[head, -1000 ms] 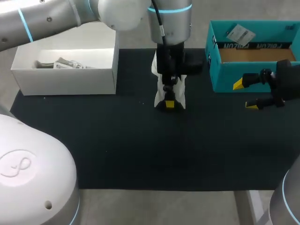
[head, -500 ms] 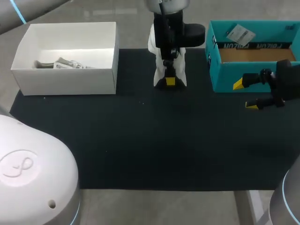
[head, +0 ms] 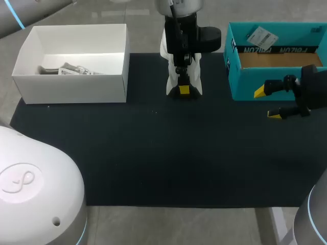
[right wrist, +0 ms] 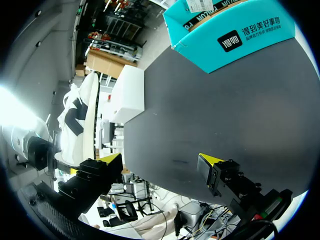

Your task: Take the shoe out of the shoebox, open the shoe tongue, remove and reinsert the insole, then place the shoe into the shoebox

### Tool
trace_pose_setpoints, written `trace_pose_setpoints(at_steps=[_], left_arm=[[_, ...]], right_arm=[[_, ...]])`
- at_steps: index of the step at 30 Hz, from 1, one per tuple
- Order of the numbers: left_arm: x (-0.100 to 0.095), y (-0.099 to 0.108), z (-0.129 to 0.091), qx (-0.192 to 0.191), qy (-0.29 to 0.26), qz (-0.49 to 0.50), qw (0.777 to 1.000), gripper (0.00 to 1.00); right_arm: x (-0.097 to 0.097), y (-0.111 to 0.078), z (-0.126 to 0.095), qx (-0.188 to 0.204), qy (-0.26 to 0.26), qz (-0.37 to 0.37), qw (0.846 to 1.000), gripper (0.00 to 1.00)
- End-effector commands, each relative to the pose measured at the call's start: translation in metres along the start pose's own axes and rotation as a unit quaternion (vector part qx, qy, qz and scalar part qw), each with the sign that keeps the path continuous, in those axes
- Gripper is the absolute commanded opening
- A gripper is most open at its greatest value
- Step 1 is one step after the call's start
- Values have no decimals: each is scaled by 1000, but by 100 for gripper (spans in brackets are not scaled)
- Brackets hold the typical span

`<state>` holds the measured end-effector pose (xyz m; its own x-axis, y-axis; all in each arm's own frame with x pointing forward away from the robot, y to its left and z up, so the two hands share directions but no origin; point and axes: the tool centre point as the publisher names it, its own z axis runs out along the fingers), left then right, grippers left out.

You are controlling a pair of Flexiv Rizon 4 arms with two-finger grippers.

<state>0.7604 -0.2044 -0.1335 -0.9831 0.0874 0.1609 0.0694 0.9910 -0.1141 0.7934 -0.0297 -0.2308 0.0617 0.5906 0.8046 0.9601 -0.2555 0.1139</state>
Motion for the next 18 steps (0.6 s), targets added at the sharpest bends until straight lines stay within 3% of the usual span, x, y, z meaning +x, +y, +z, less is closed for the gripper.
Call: trace_pose_setpoints(at_steps=[1, 9, 18], left_arm=[[1, 2, 0, 3, -2, 1, 1000, 0], [1, 2, 0, 3, -2, 1, 1000, 0], [-28, 53, -13, -12, -29, 38, 999, 0]], right_arm=[[1, 0, 1, 0, -2, 1, 1000, 100], [1, 0, 1, 0, -2, 1, 1000, 100], [1, 0, 1, 0, -2, 1, 1000, 100]])
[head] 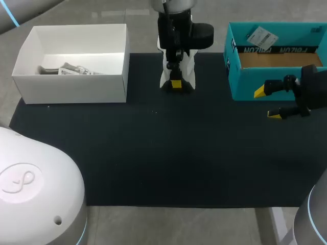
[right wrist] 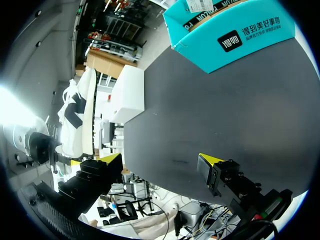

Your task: Take the shoe out of the shoebox, open the shoe tongue, remove and reinsert the insole, then place the shoe into the shoebox

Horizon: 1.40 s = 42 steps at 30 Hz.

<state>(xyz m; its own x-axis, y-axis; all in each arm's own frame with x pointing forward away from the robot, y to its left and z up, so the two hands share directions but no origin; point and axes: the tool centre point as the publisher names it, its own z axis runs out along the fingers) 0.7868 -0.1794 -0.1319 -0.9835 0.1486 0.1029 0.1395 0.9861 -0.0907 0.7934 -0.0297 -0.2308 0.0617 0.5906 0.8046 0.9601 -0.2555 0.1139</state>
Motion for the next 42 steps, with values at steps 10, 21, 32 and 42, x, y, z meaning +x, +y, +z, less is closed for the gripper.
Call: trace_pose_setpoints(at_steps=[10, 21, 32, 42], left_arm=[[-48, 90, -5, -35, 2, -18, 999, 0], [-105, 149, -12, -54, 3, -54, 997, 0], [-157, 212, -19, -45, 12, -83, 995, 0], [-176, 257, -20, -43, 34, -49, 997, 0]], right_arm=[[1, 0, 1, 0, -2, 1, 1000, 100], [1, 0, 1, 0, -2, 1, 1000, 100], [1, 0, 1, 0, -2, 1, 1000, 100], [1, 0, 1, 0, -2, 1, 1000, 100]])
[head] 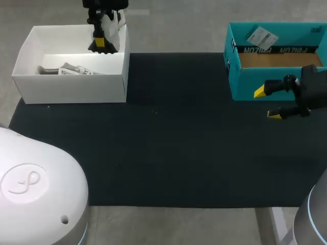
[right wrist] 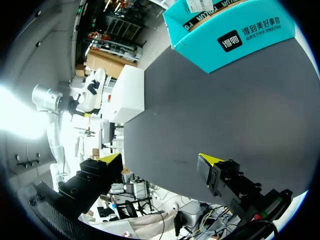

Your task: Take the shoe out of the shoebox, open the shoe tongue, remove and reinsert the insole, then place the shoe into the shoebox

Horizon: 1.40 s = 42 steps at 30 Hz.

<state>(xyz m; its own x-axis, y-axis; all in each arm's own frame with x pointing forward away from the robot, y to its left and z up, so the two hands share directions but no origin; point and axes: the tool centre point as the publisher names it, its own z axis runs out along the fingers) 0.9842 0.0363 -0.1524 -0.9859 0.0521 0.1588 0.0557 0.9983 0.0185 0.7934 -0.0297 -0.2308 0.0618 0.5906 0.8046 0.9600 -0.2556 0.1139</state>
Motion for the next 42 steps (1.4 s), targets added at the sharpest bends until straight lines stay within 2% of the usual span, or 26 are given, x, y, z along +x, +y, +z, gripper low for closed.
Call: trace_pose_setpoints(at_steps=[1, 4, 22, 26, 28, 32, 42], left_arm=[[-17, 19, -1, 5, 8, -5, 1000, 0], [-26, 32, -2, 2, 8, -31, 999, 0], [-26, 32, -2, 2, 8, -31, 999, 0], [-25, 54, 5, 14, 12, -16, 1000, 0], [-27, 65, 6, 14, 24, -6, 1000, 0], [-31, 91, 12, 4, 12, 2, 1000, 0], [-67, 154, 22, -22, 2, 20, 1000, 0]], right_arm=[[1, 0, 1, 0, -2, 1, 1000, 100], [1, 0, 1, 0, -2, 1, 1000, 100], [1, 0, 1, 0, -2, 1, 1000, 100], [1, 0, 1, 0, -2, 1, 1000, 100], [1, 0, 1, 0, -2, 1, 1000, 100], [1, 0, 1, 0, -2, 1, 1000, 100], [1, 0, 1, 0, -2, 1, 1000, 100]])
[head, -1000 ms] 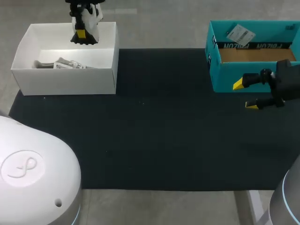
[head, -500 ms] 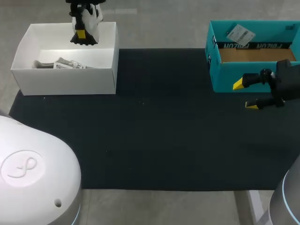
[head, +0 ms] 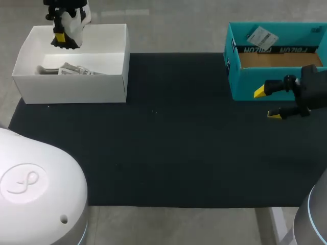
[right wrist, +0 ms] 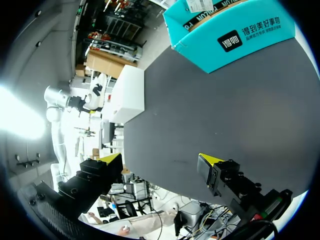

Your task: Take the shoe out of the shoebox, open the shoe tongue, remove and reinsert the insole, then place the shoe into the shoebox

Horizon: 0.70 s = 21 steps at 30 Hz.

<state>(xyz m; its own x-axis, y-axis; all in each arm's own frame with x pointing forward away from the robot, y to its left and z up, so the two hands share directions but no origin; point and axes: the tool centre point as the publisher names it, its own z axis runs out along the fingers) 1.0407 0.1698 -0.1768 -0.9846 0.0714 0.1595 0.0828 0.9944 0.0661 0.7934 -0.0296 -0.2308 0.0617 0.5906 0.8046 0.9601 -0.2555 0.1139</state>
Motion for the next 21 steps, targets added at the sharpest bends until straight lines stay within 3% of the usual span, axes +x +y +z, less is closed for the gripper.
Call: trace_pose_setpoints(at_steps=[1, 5, 11, 21], left_arm=[[-18, 24, 6, 1, -4, 10, 1000, 0], [-33, 45, 9, -11, -20, 21, 1000, 0], [-59, 73, 9, 2, -15, 17, 1000, 0], [-99, 93, 14, 18, -15, 12, 1000, 0]], right_arm=[[1, 0, 1, 0, -2, 1, 1000, 100], [1, 0, 1, 0, -2, 1, 1000, 100], [1, 0, 1, 0, -2, 1, 1000, 100], [1, 0, 1, 0, -2, 1, 1000, 100]])
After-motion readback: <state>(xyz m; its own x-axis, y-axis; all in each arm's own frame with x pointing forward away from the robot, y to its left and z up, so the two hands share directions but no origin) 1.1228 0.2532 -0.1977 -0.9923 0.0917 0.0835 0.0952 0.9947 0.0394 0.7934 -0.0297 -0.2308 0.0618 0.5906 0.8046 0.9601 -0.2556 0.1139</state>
